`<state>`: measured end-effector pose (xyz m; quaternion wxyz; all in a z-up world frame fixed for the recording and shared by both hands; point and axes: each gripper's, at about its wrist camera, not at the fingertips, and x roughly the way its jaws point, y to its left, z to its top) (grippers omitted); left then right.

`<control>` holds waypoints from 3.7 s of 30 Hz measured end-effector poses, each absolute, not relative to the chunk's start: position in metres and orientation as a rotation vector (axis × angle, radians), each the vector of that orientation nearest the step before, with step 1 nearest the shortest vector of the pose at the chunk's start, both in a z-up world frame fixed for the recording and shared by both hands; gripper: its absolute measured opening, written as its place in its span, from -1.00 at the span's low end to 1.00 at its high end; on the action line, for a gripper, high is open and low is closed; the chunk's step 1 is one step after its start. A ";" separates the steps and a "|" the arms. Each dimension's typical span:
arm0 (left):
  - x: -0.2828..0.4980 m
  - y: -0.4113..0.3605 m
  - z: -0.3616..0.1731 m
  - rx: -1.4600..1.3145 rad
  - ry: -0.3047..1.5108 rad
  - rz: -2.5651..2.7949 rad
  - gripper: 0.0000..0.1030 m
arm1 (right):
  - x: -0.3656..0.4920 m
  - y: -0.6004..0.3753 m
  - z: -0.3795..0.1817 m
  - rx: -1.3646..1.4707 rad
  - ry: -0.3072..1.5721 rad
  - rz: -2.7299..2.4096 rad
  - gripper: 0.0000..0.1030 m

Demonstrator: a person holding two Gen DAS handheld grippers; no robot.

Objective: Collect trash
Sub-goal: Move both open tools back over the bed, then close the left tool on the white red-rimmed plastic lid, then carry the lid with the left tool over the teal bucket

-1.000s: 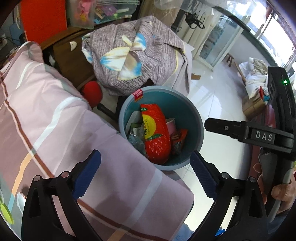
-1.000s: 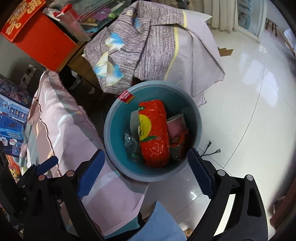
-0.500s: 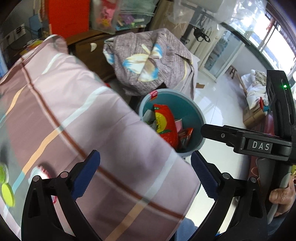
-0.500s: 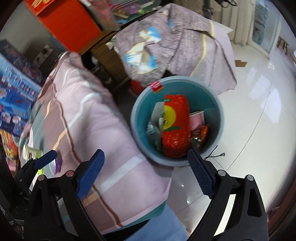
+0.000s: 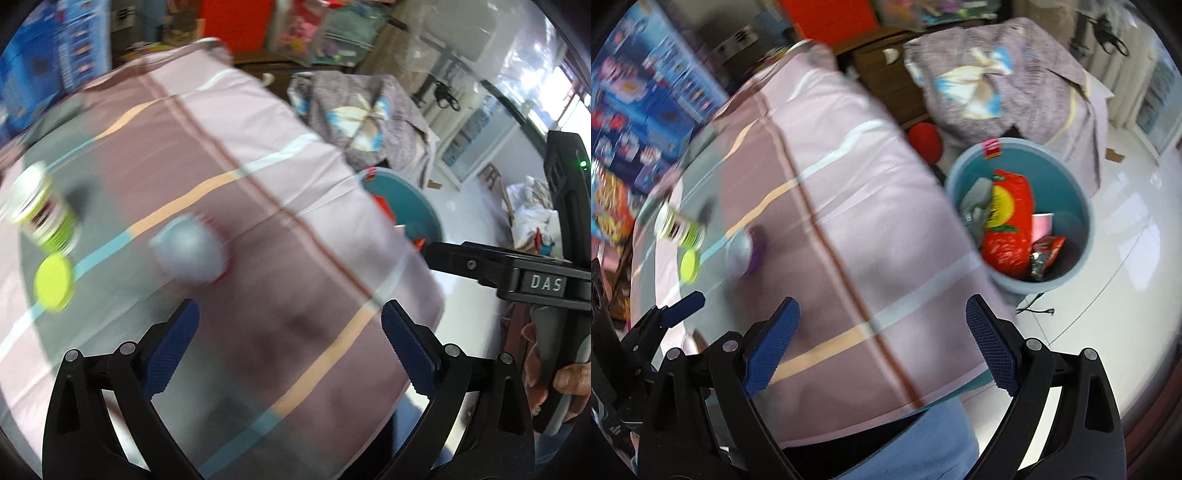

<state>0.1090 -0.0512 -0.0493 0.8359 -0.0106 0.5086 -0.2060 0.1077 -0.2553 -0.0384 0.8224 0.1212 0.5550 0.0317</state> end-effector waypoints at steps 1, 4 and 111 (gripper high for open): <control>0.104 -0.041 -0.050 -0.027 1.078 -0.419 0.92 | 0.105 -0.248 -0.039 0.248 1.182 0.078 0.70; 0.086 -0.010 -0.050 -0.037 1.071 -0.362 0.92 | 0.097 -0.220 -0.040 0.223 1.194 0.126 0.70; 0.165 -0.200 -0.034 0.218 1.046 -0.620 0.13 | 0.129 -0.425 -0.042 0.535 1.001 -0.001 -0.14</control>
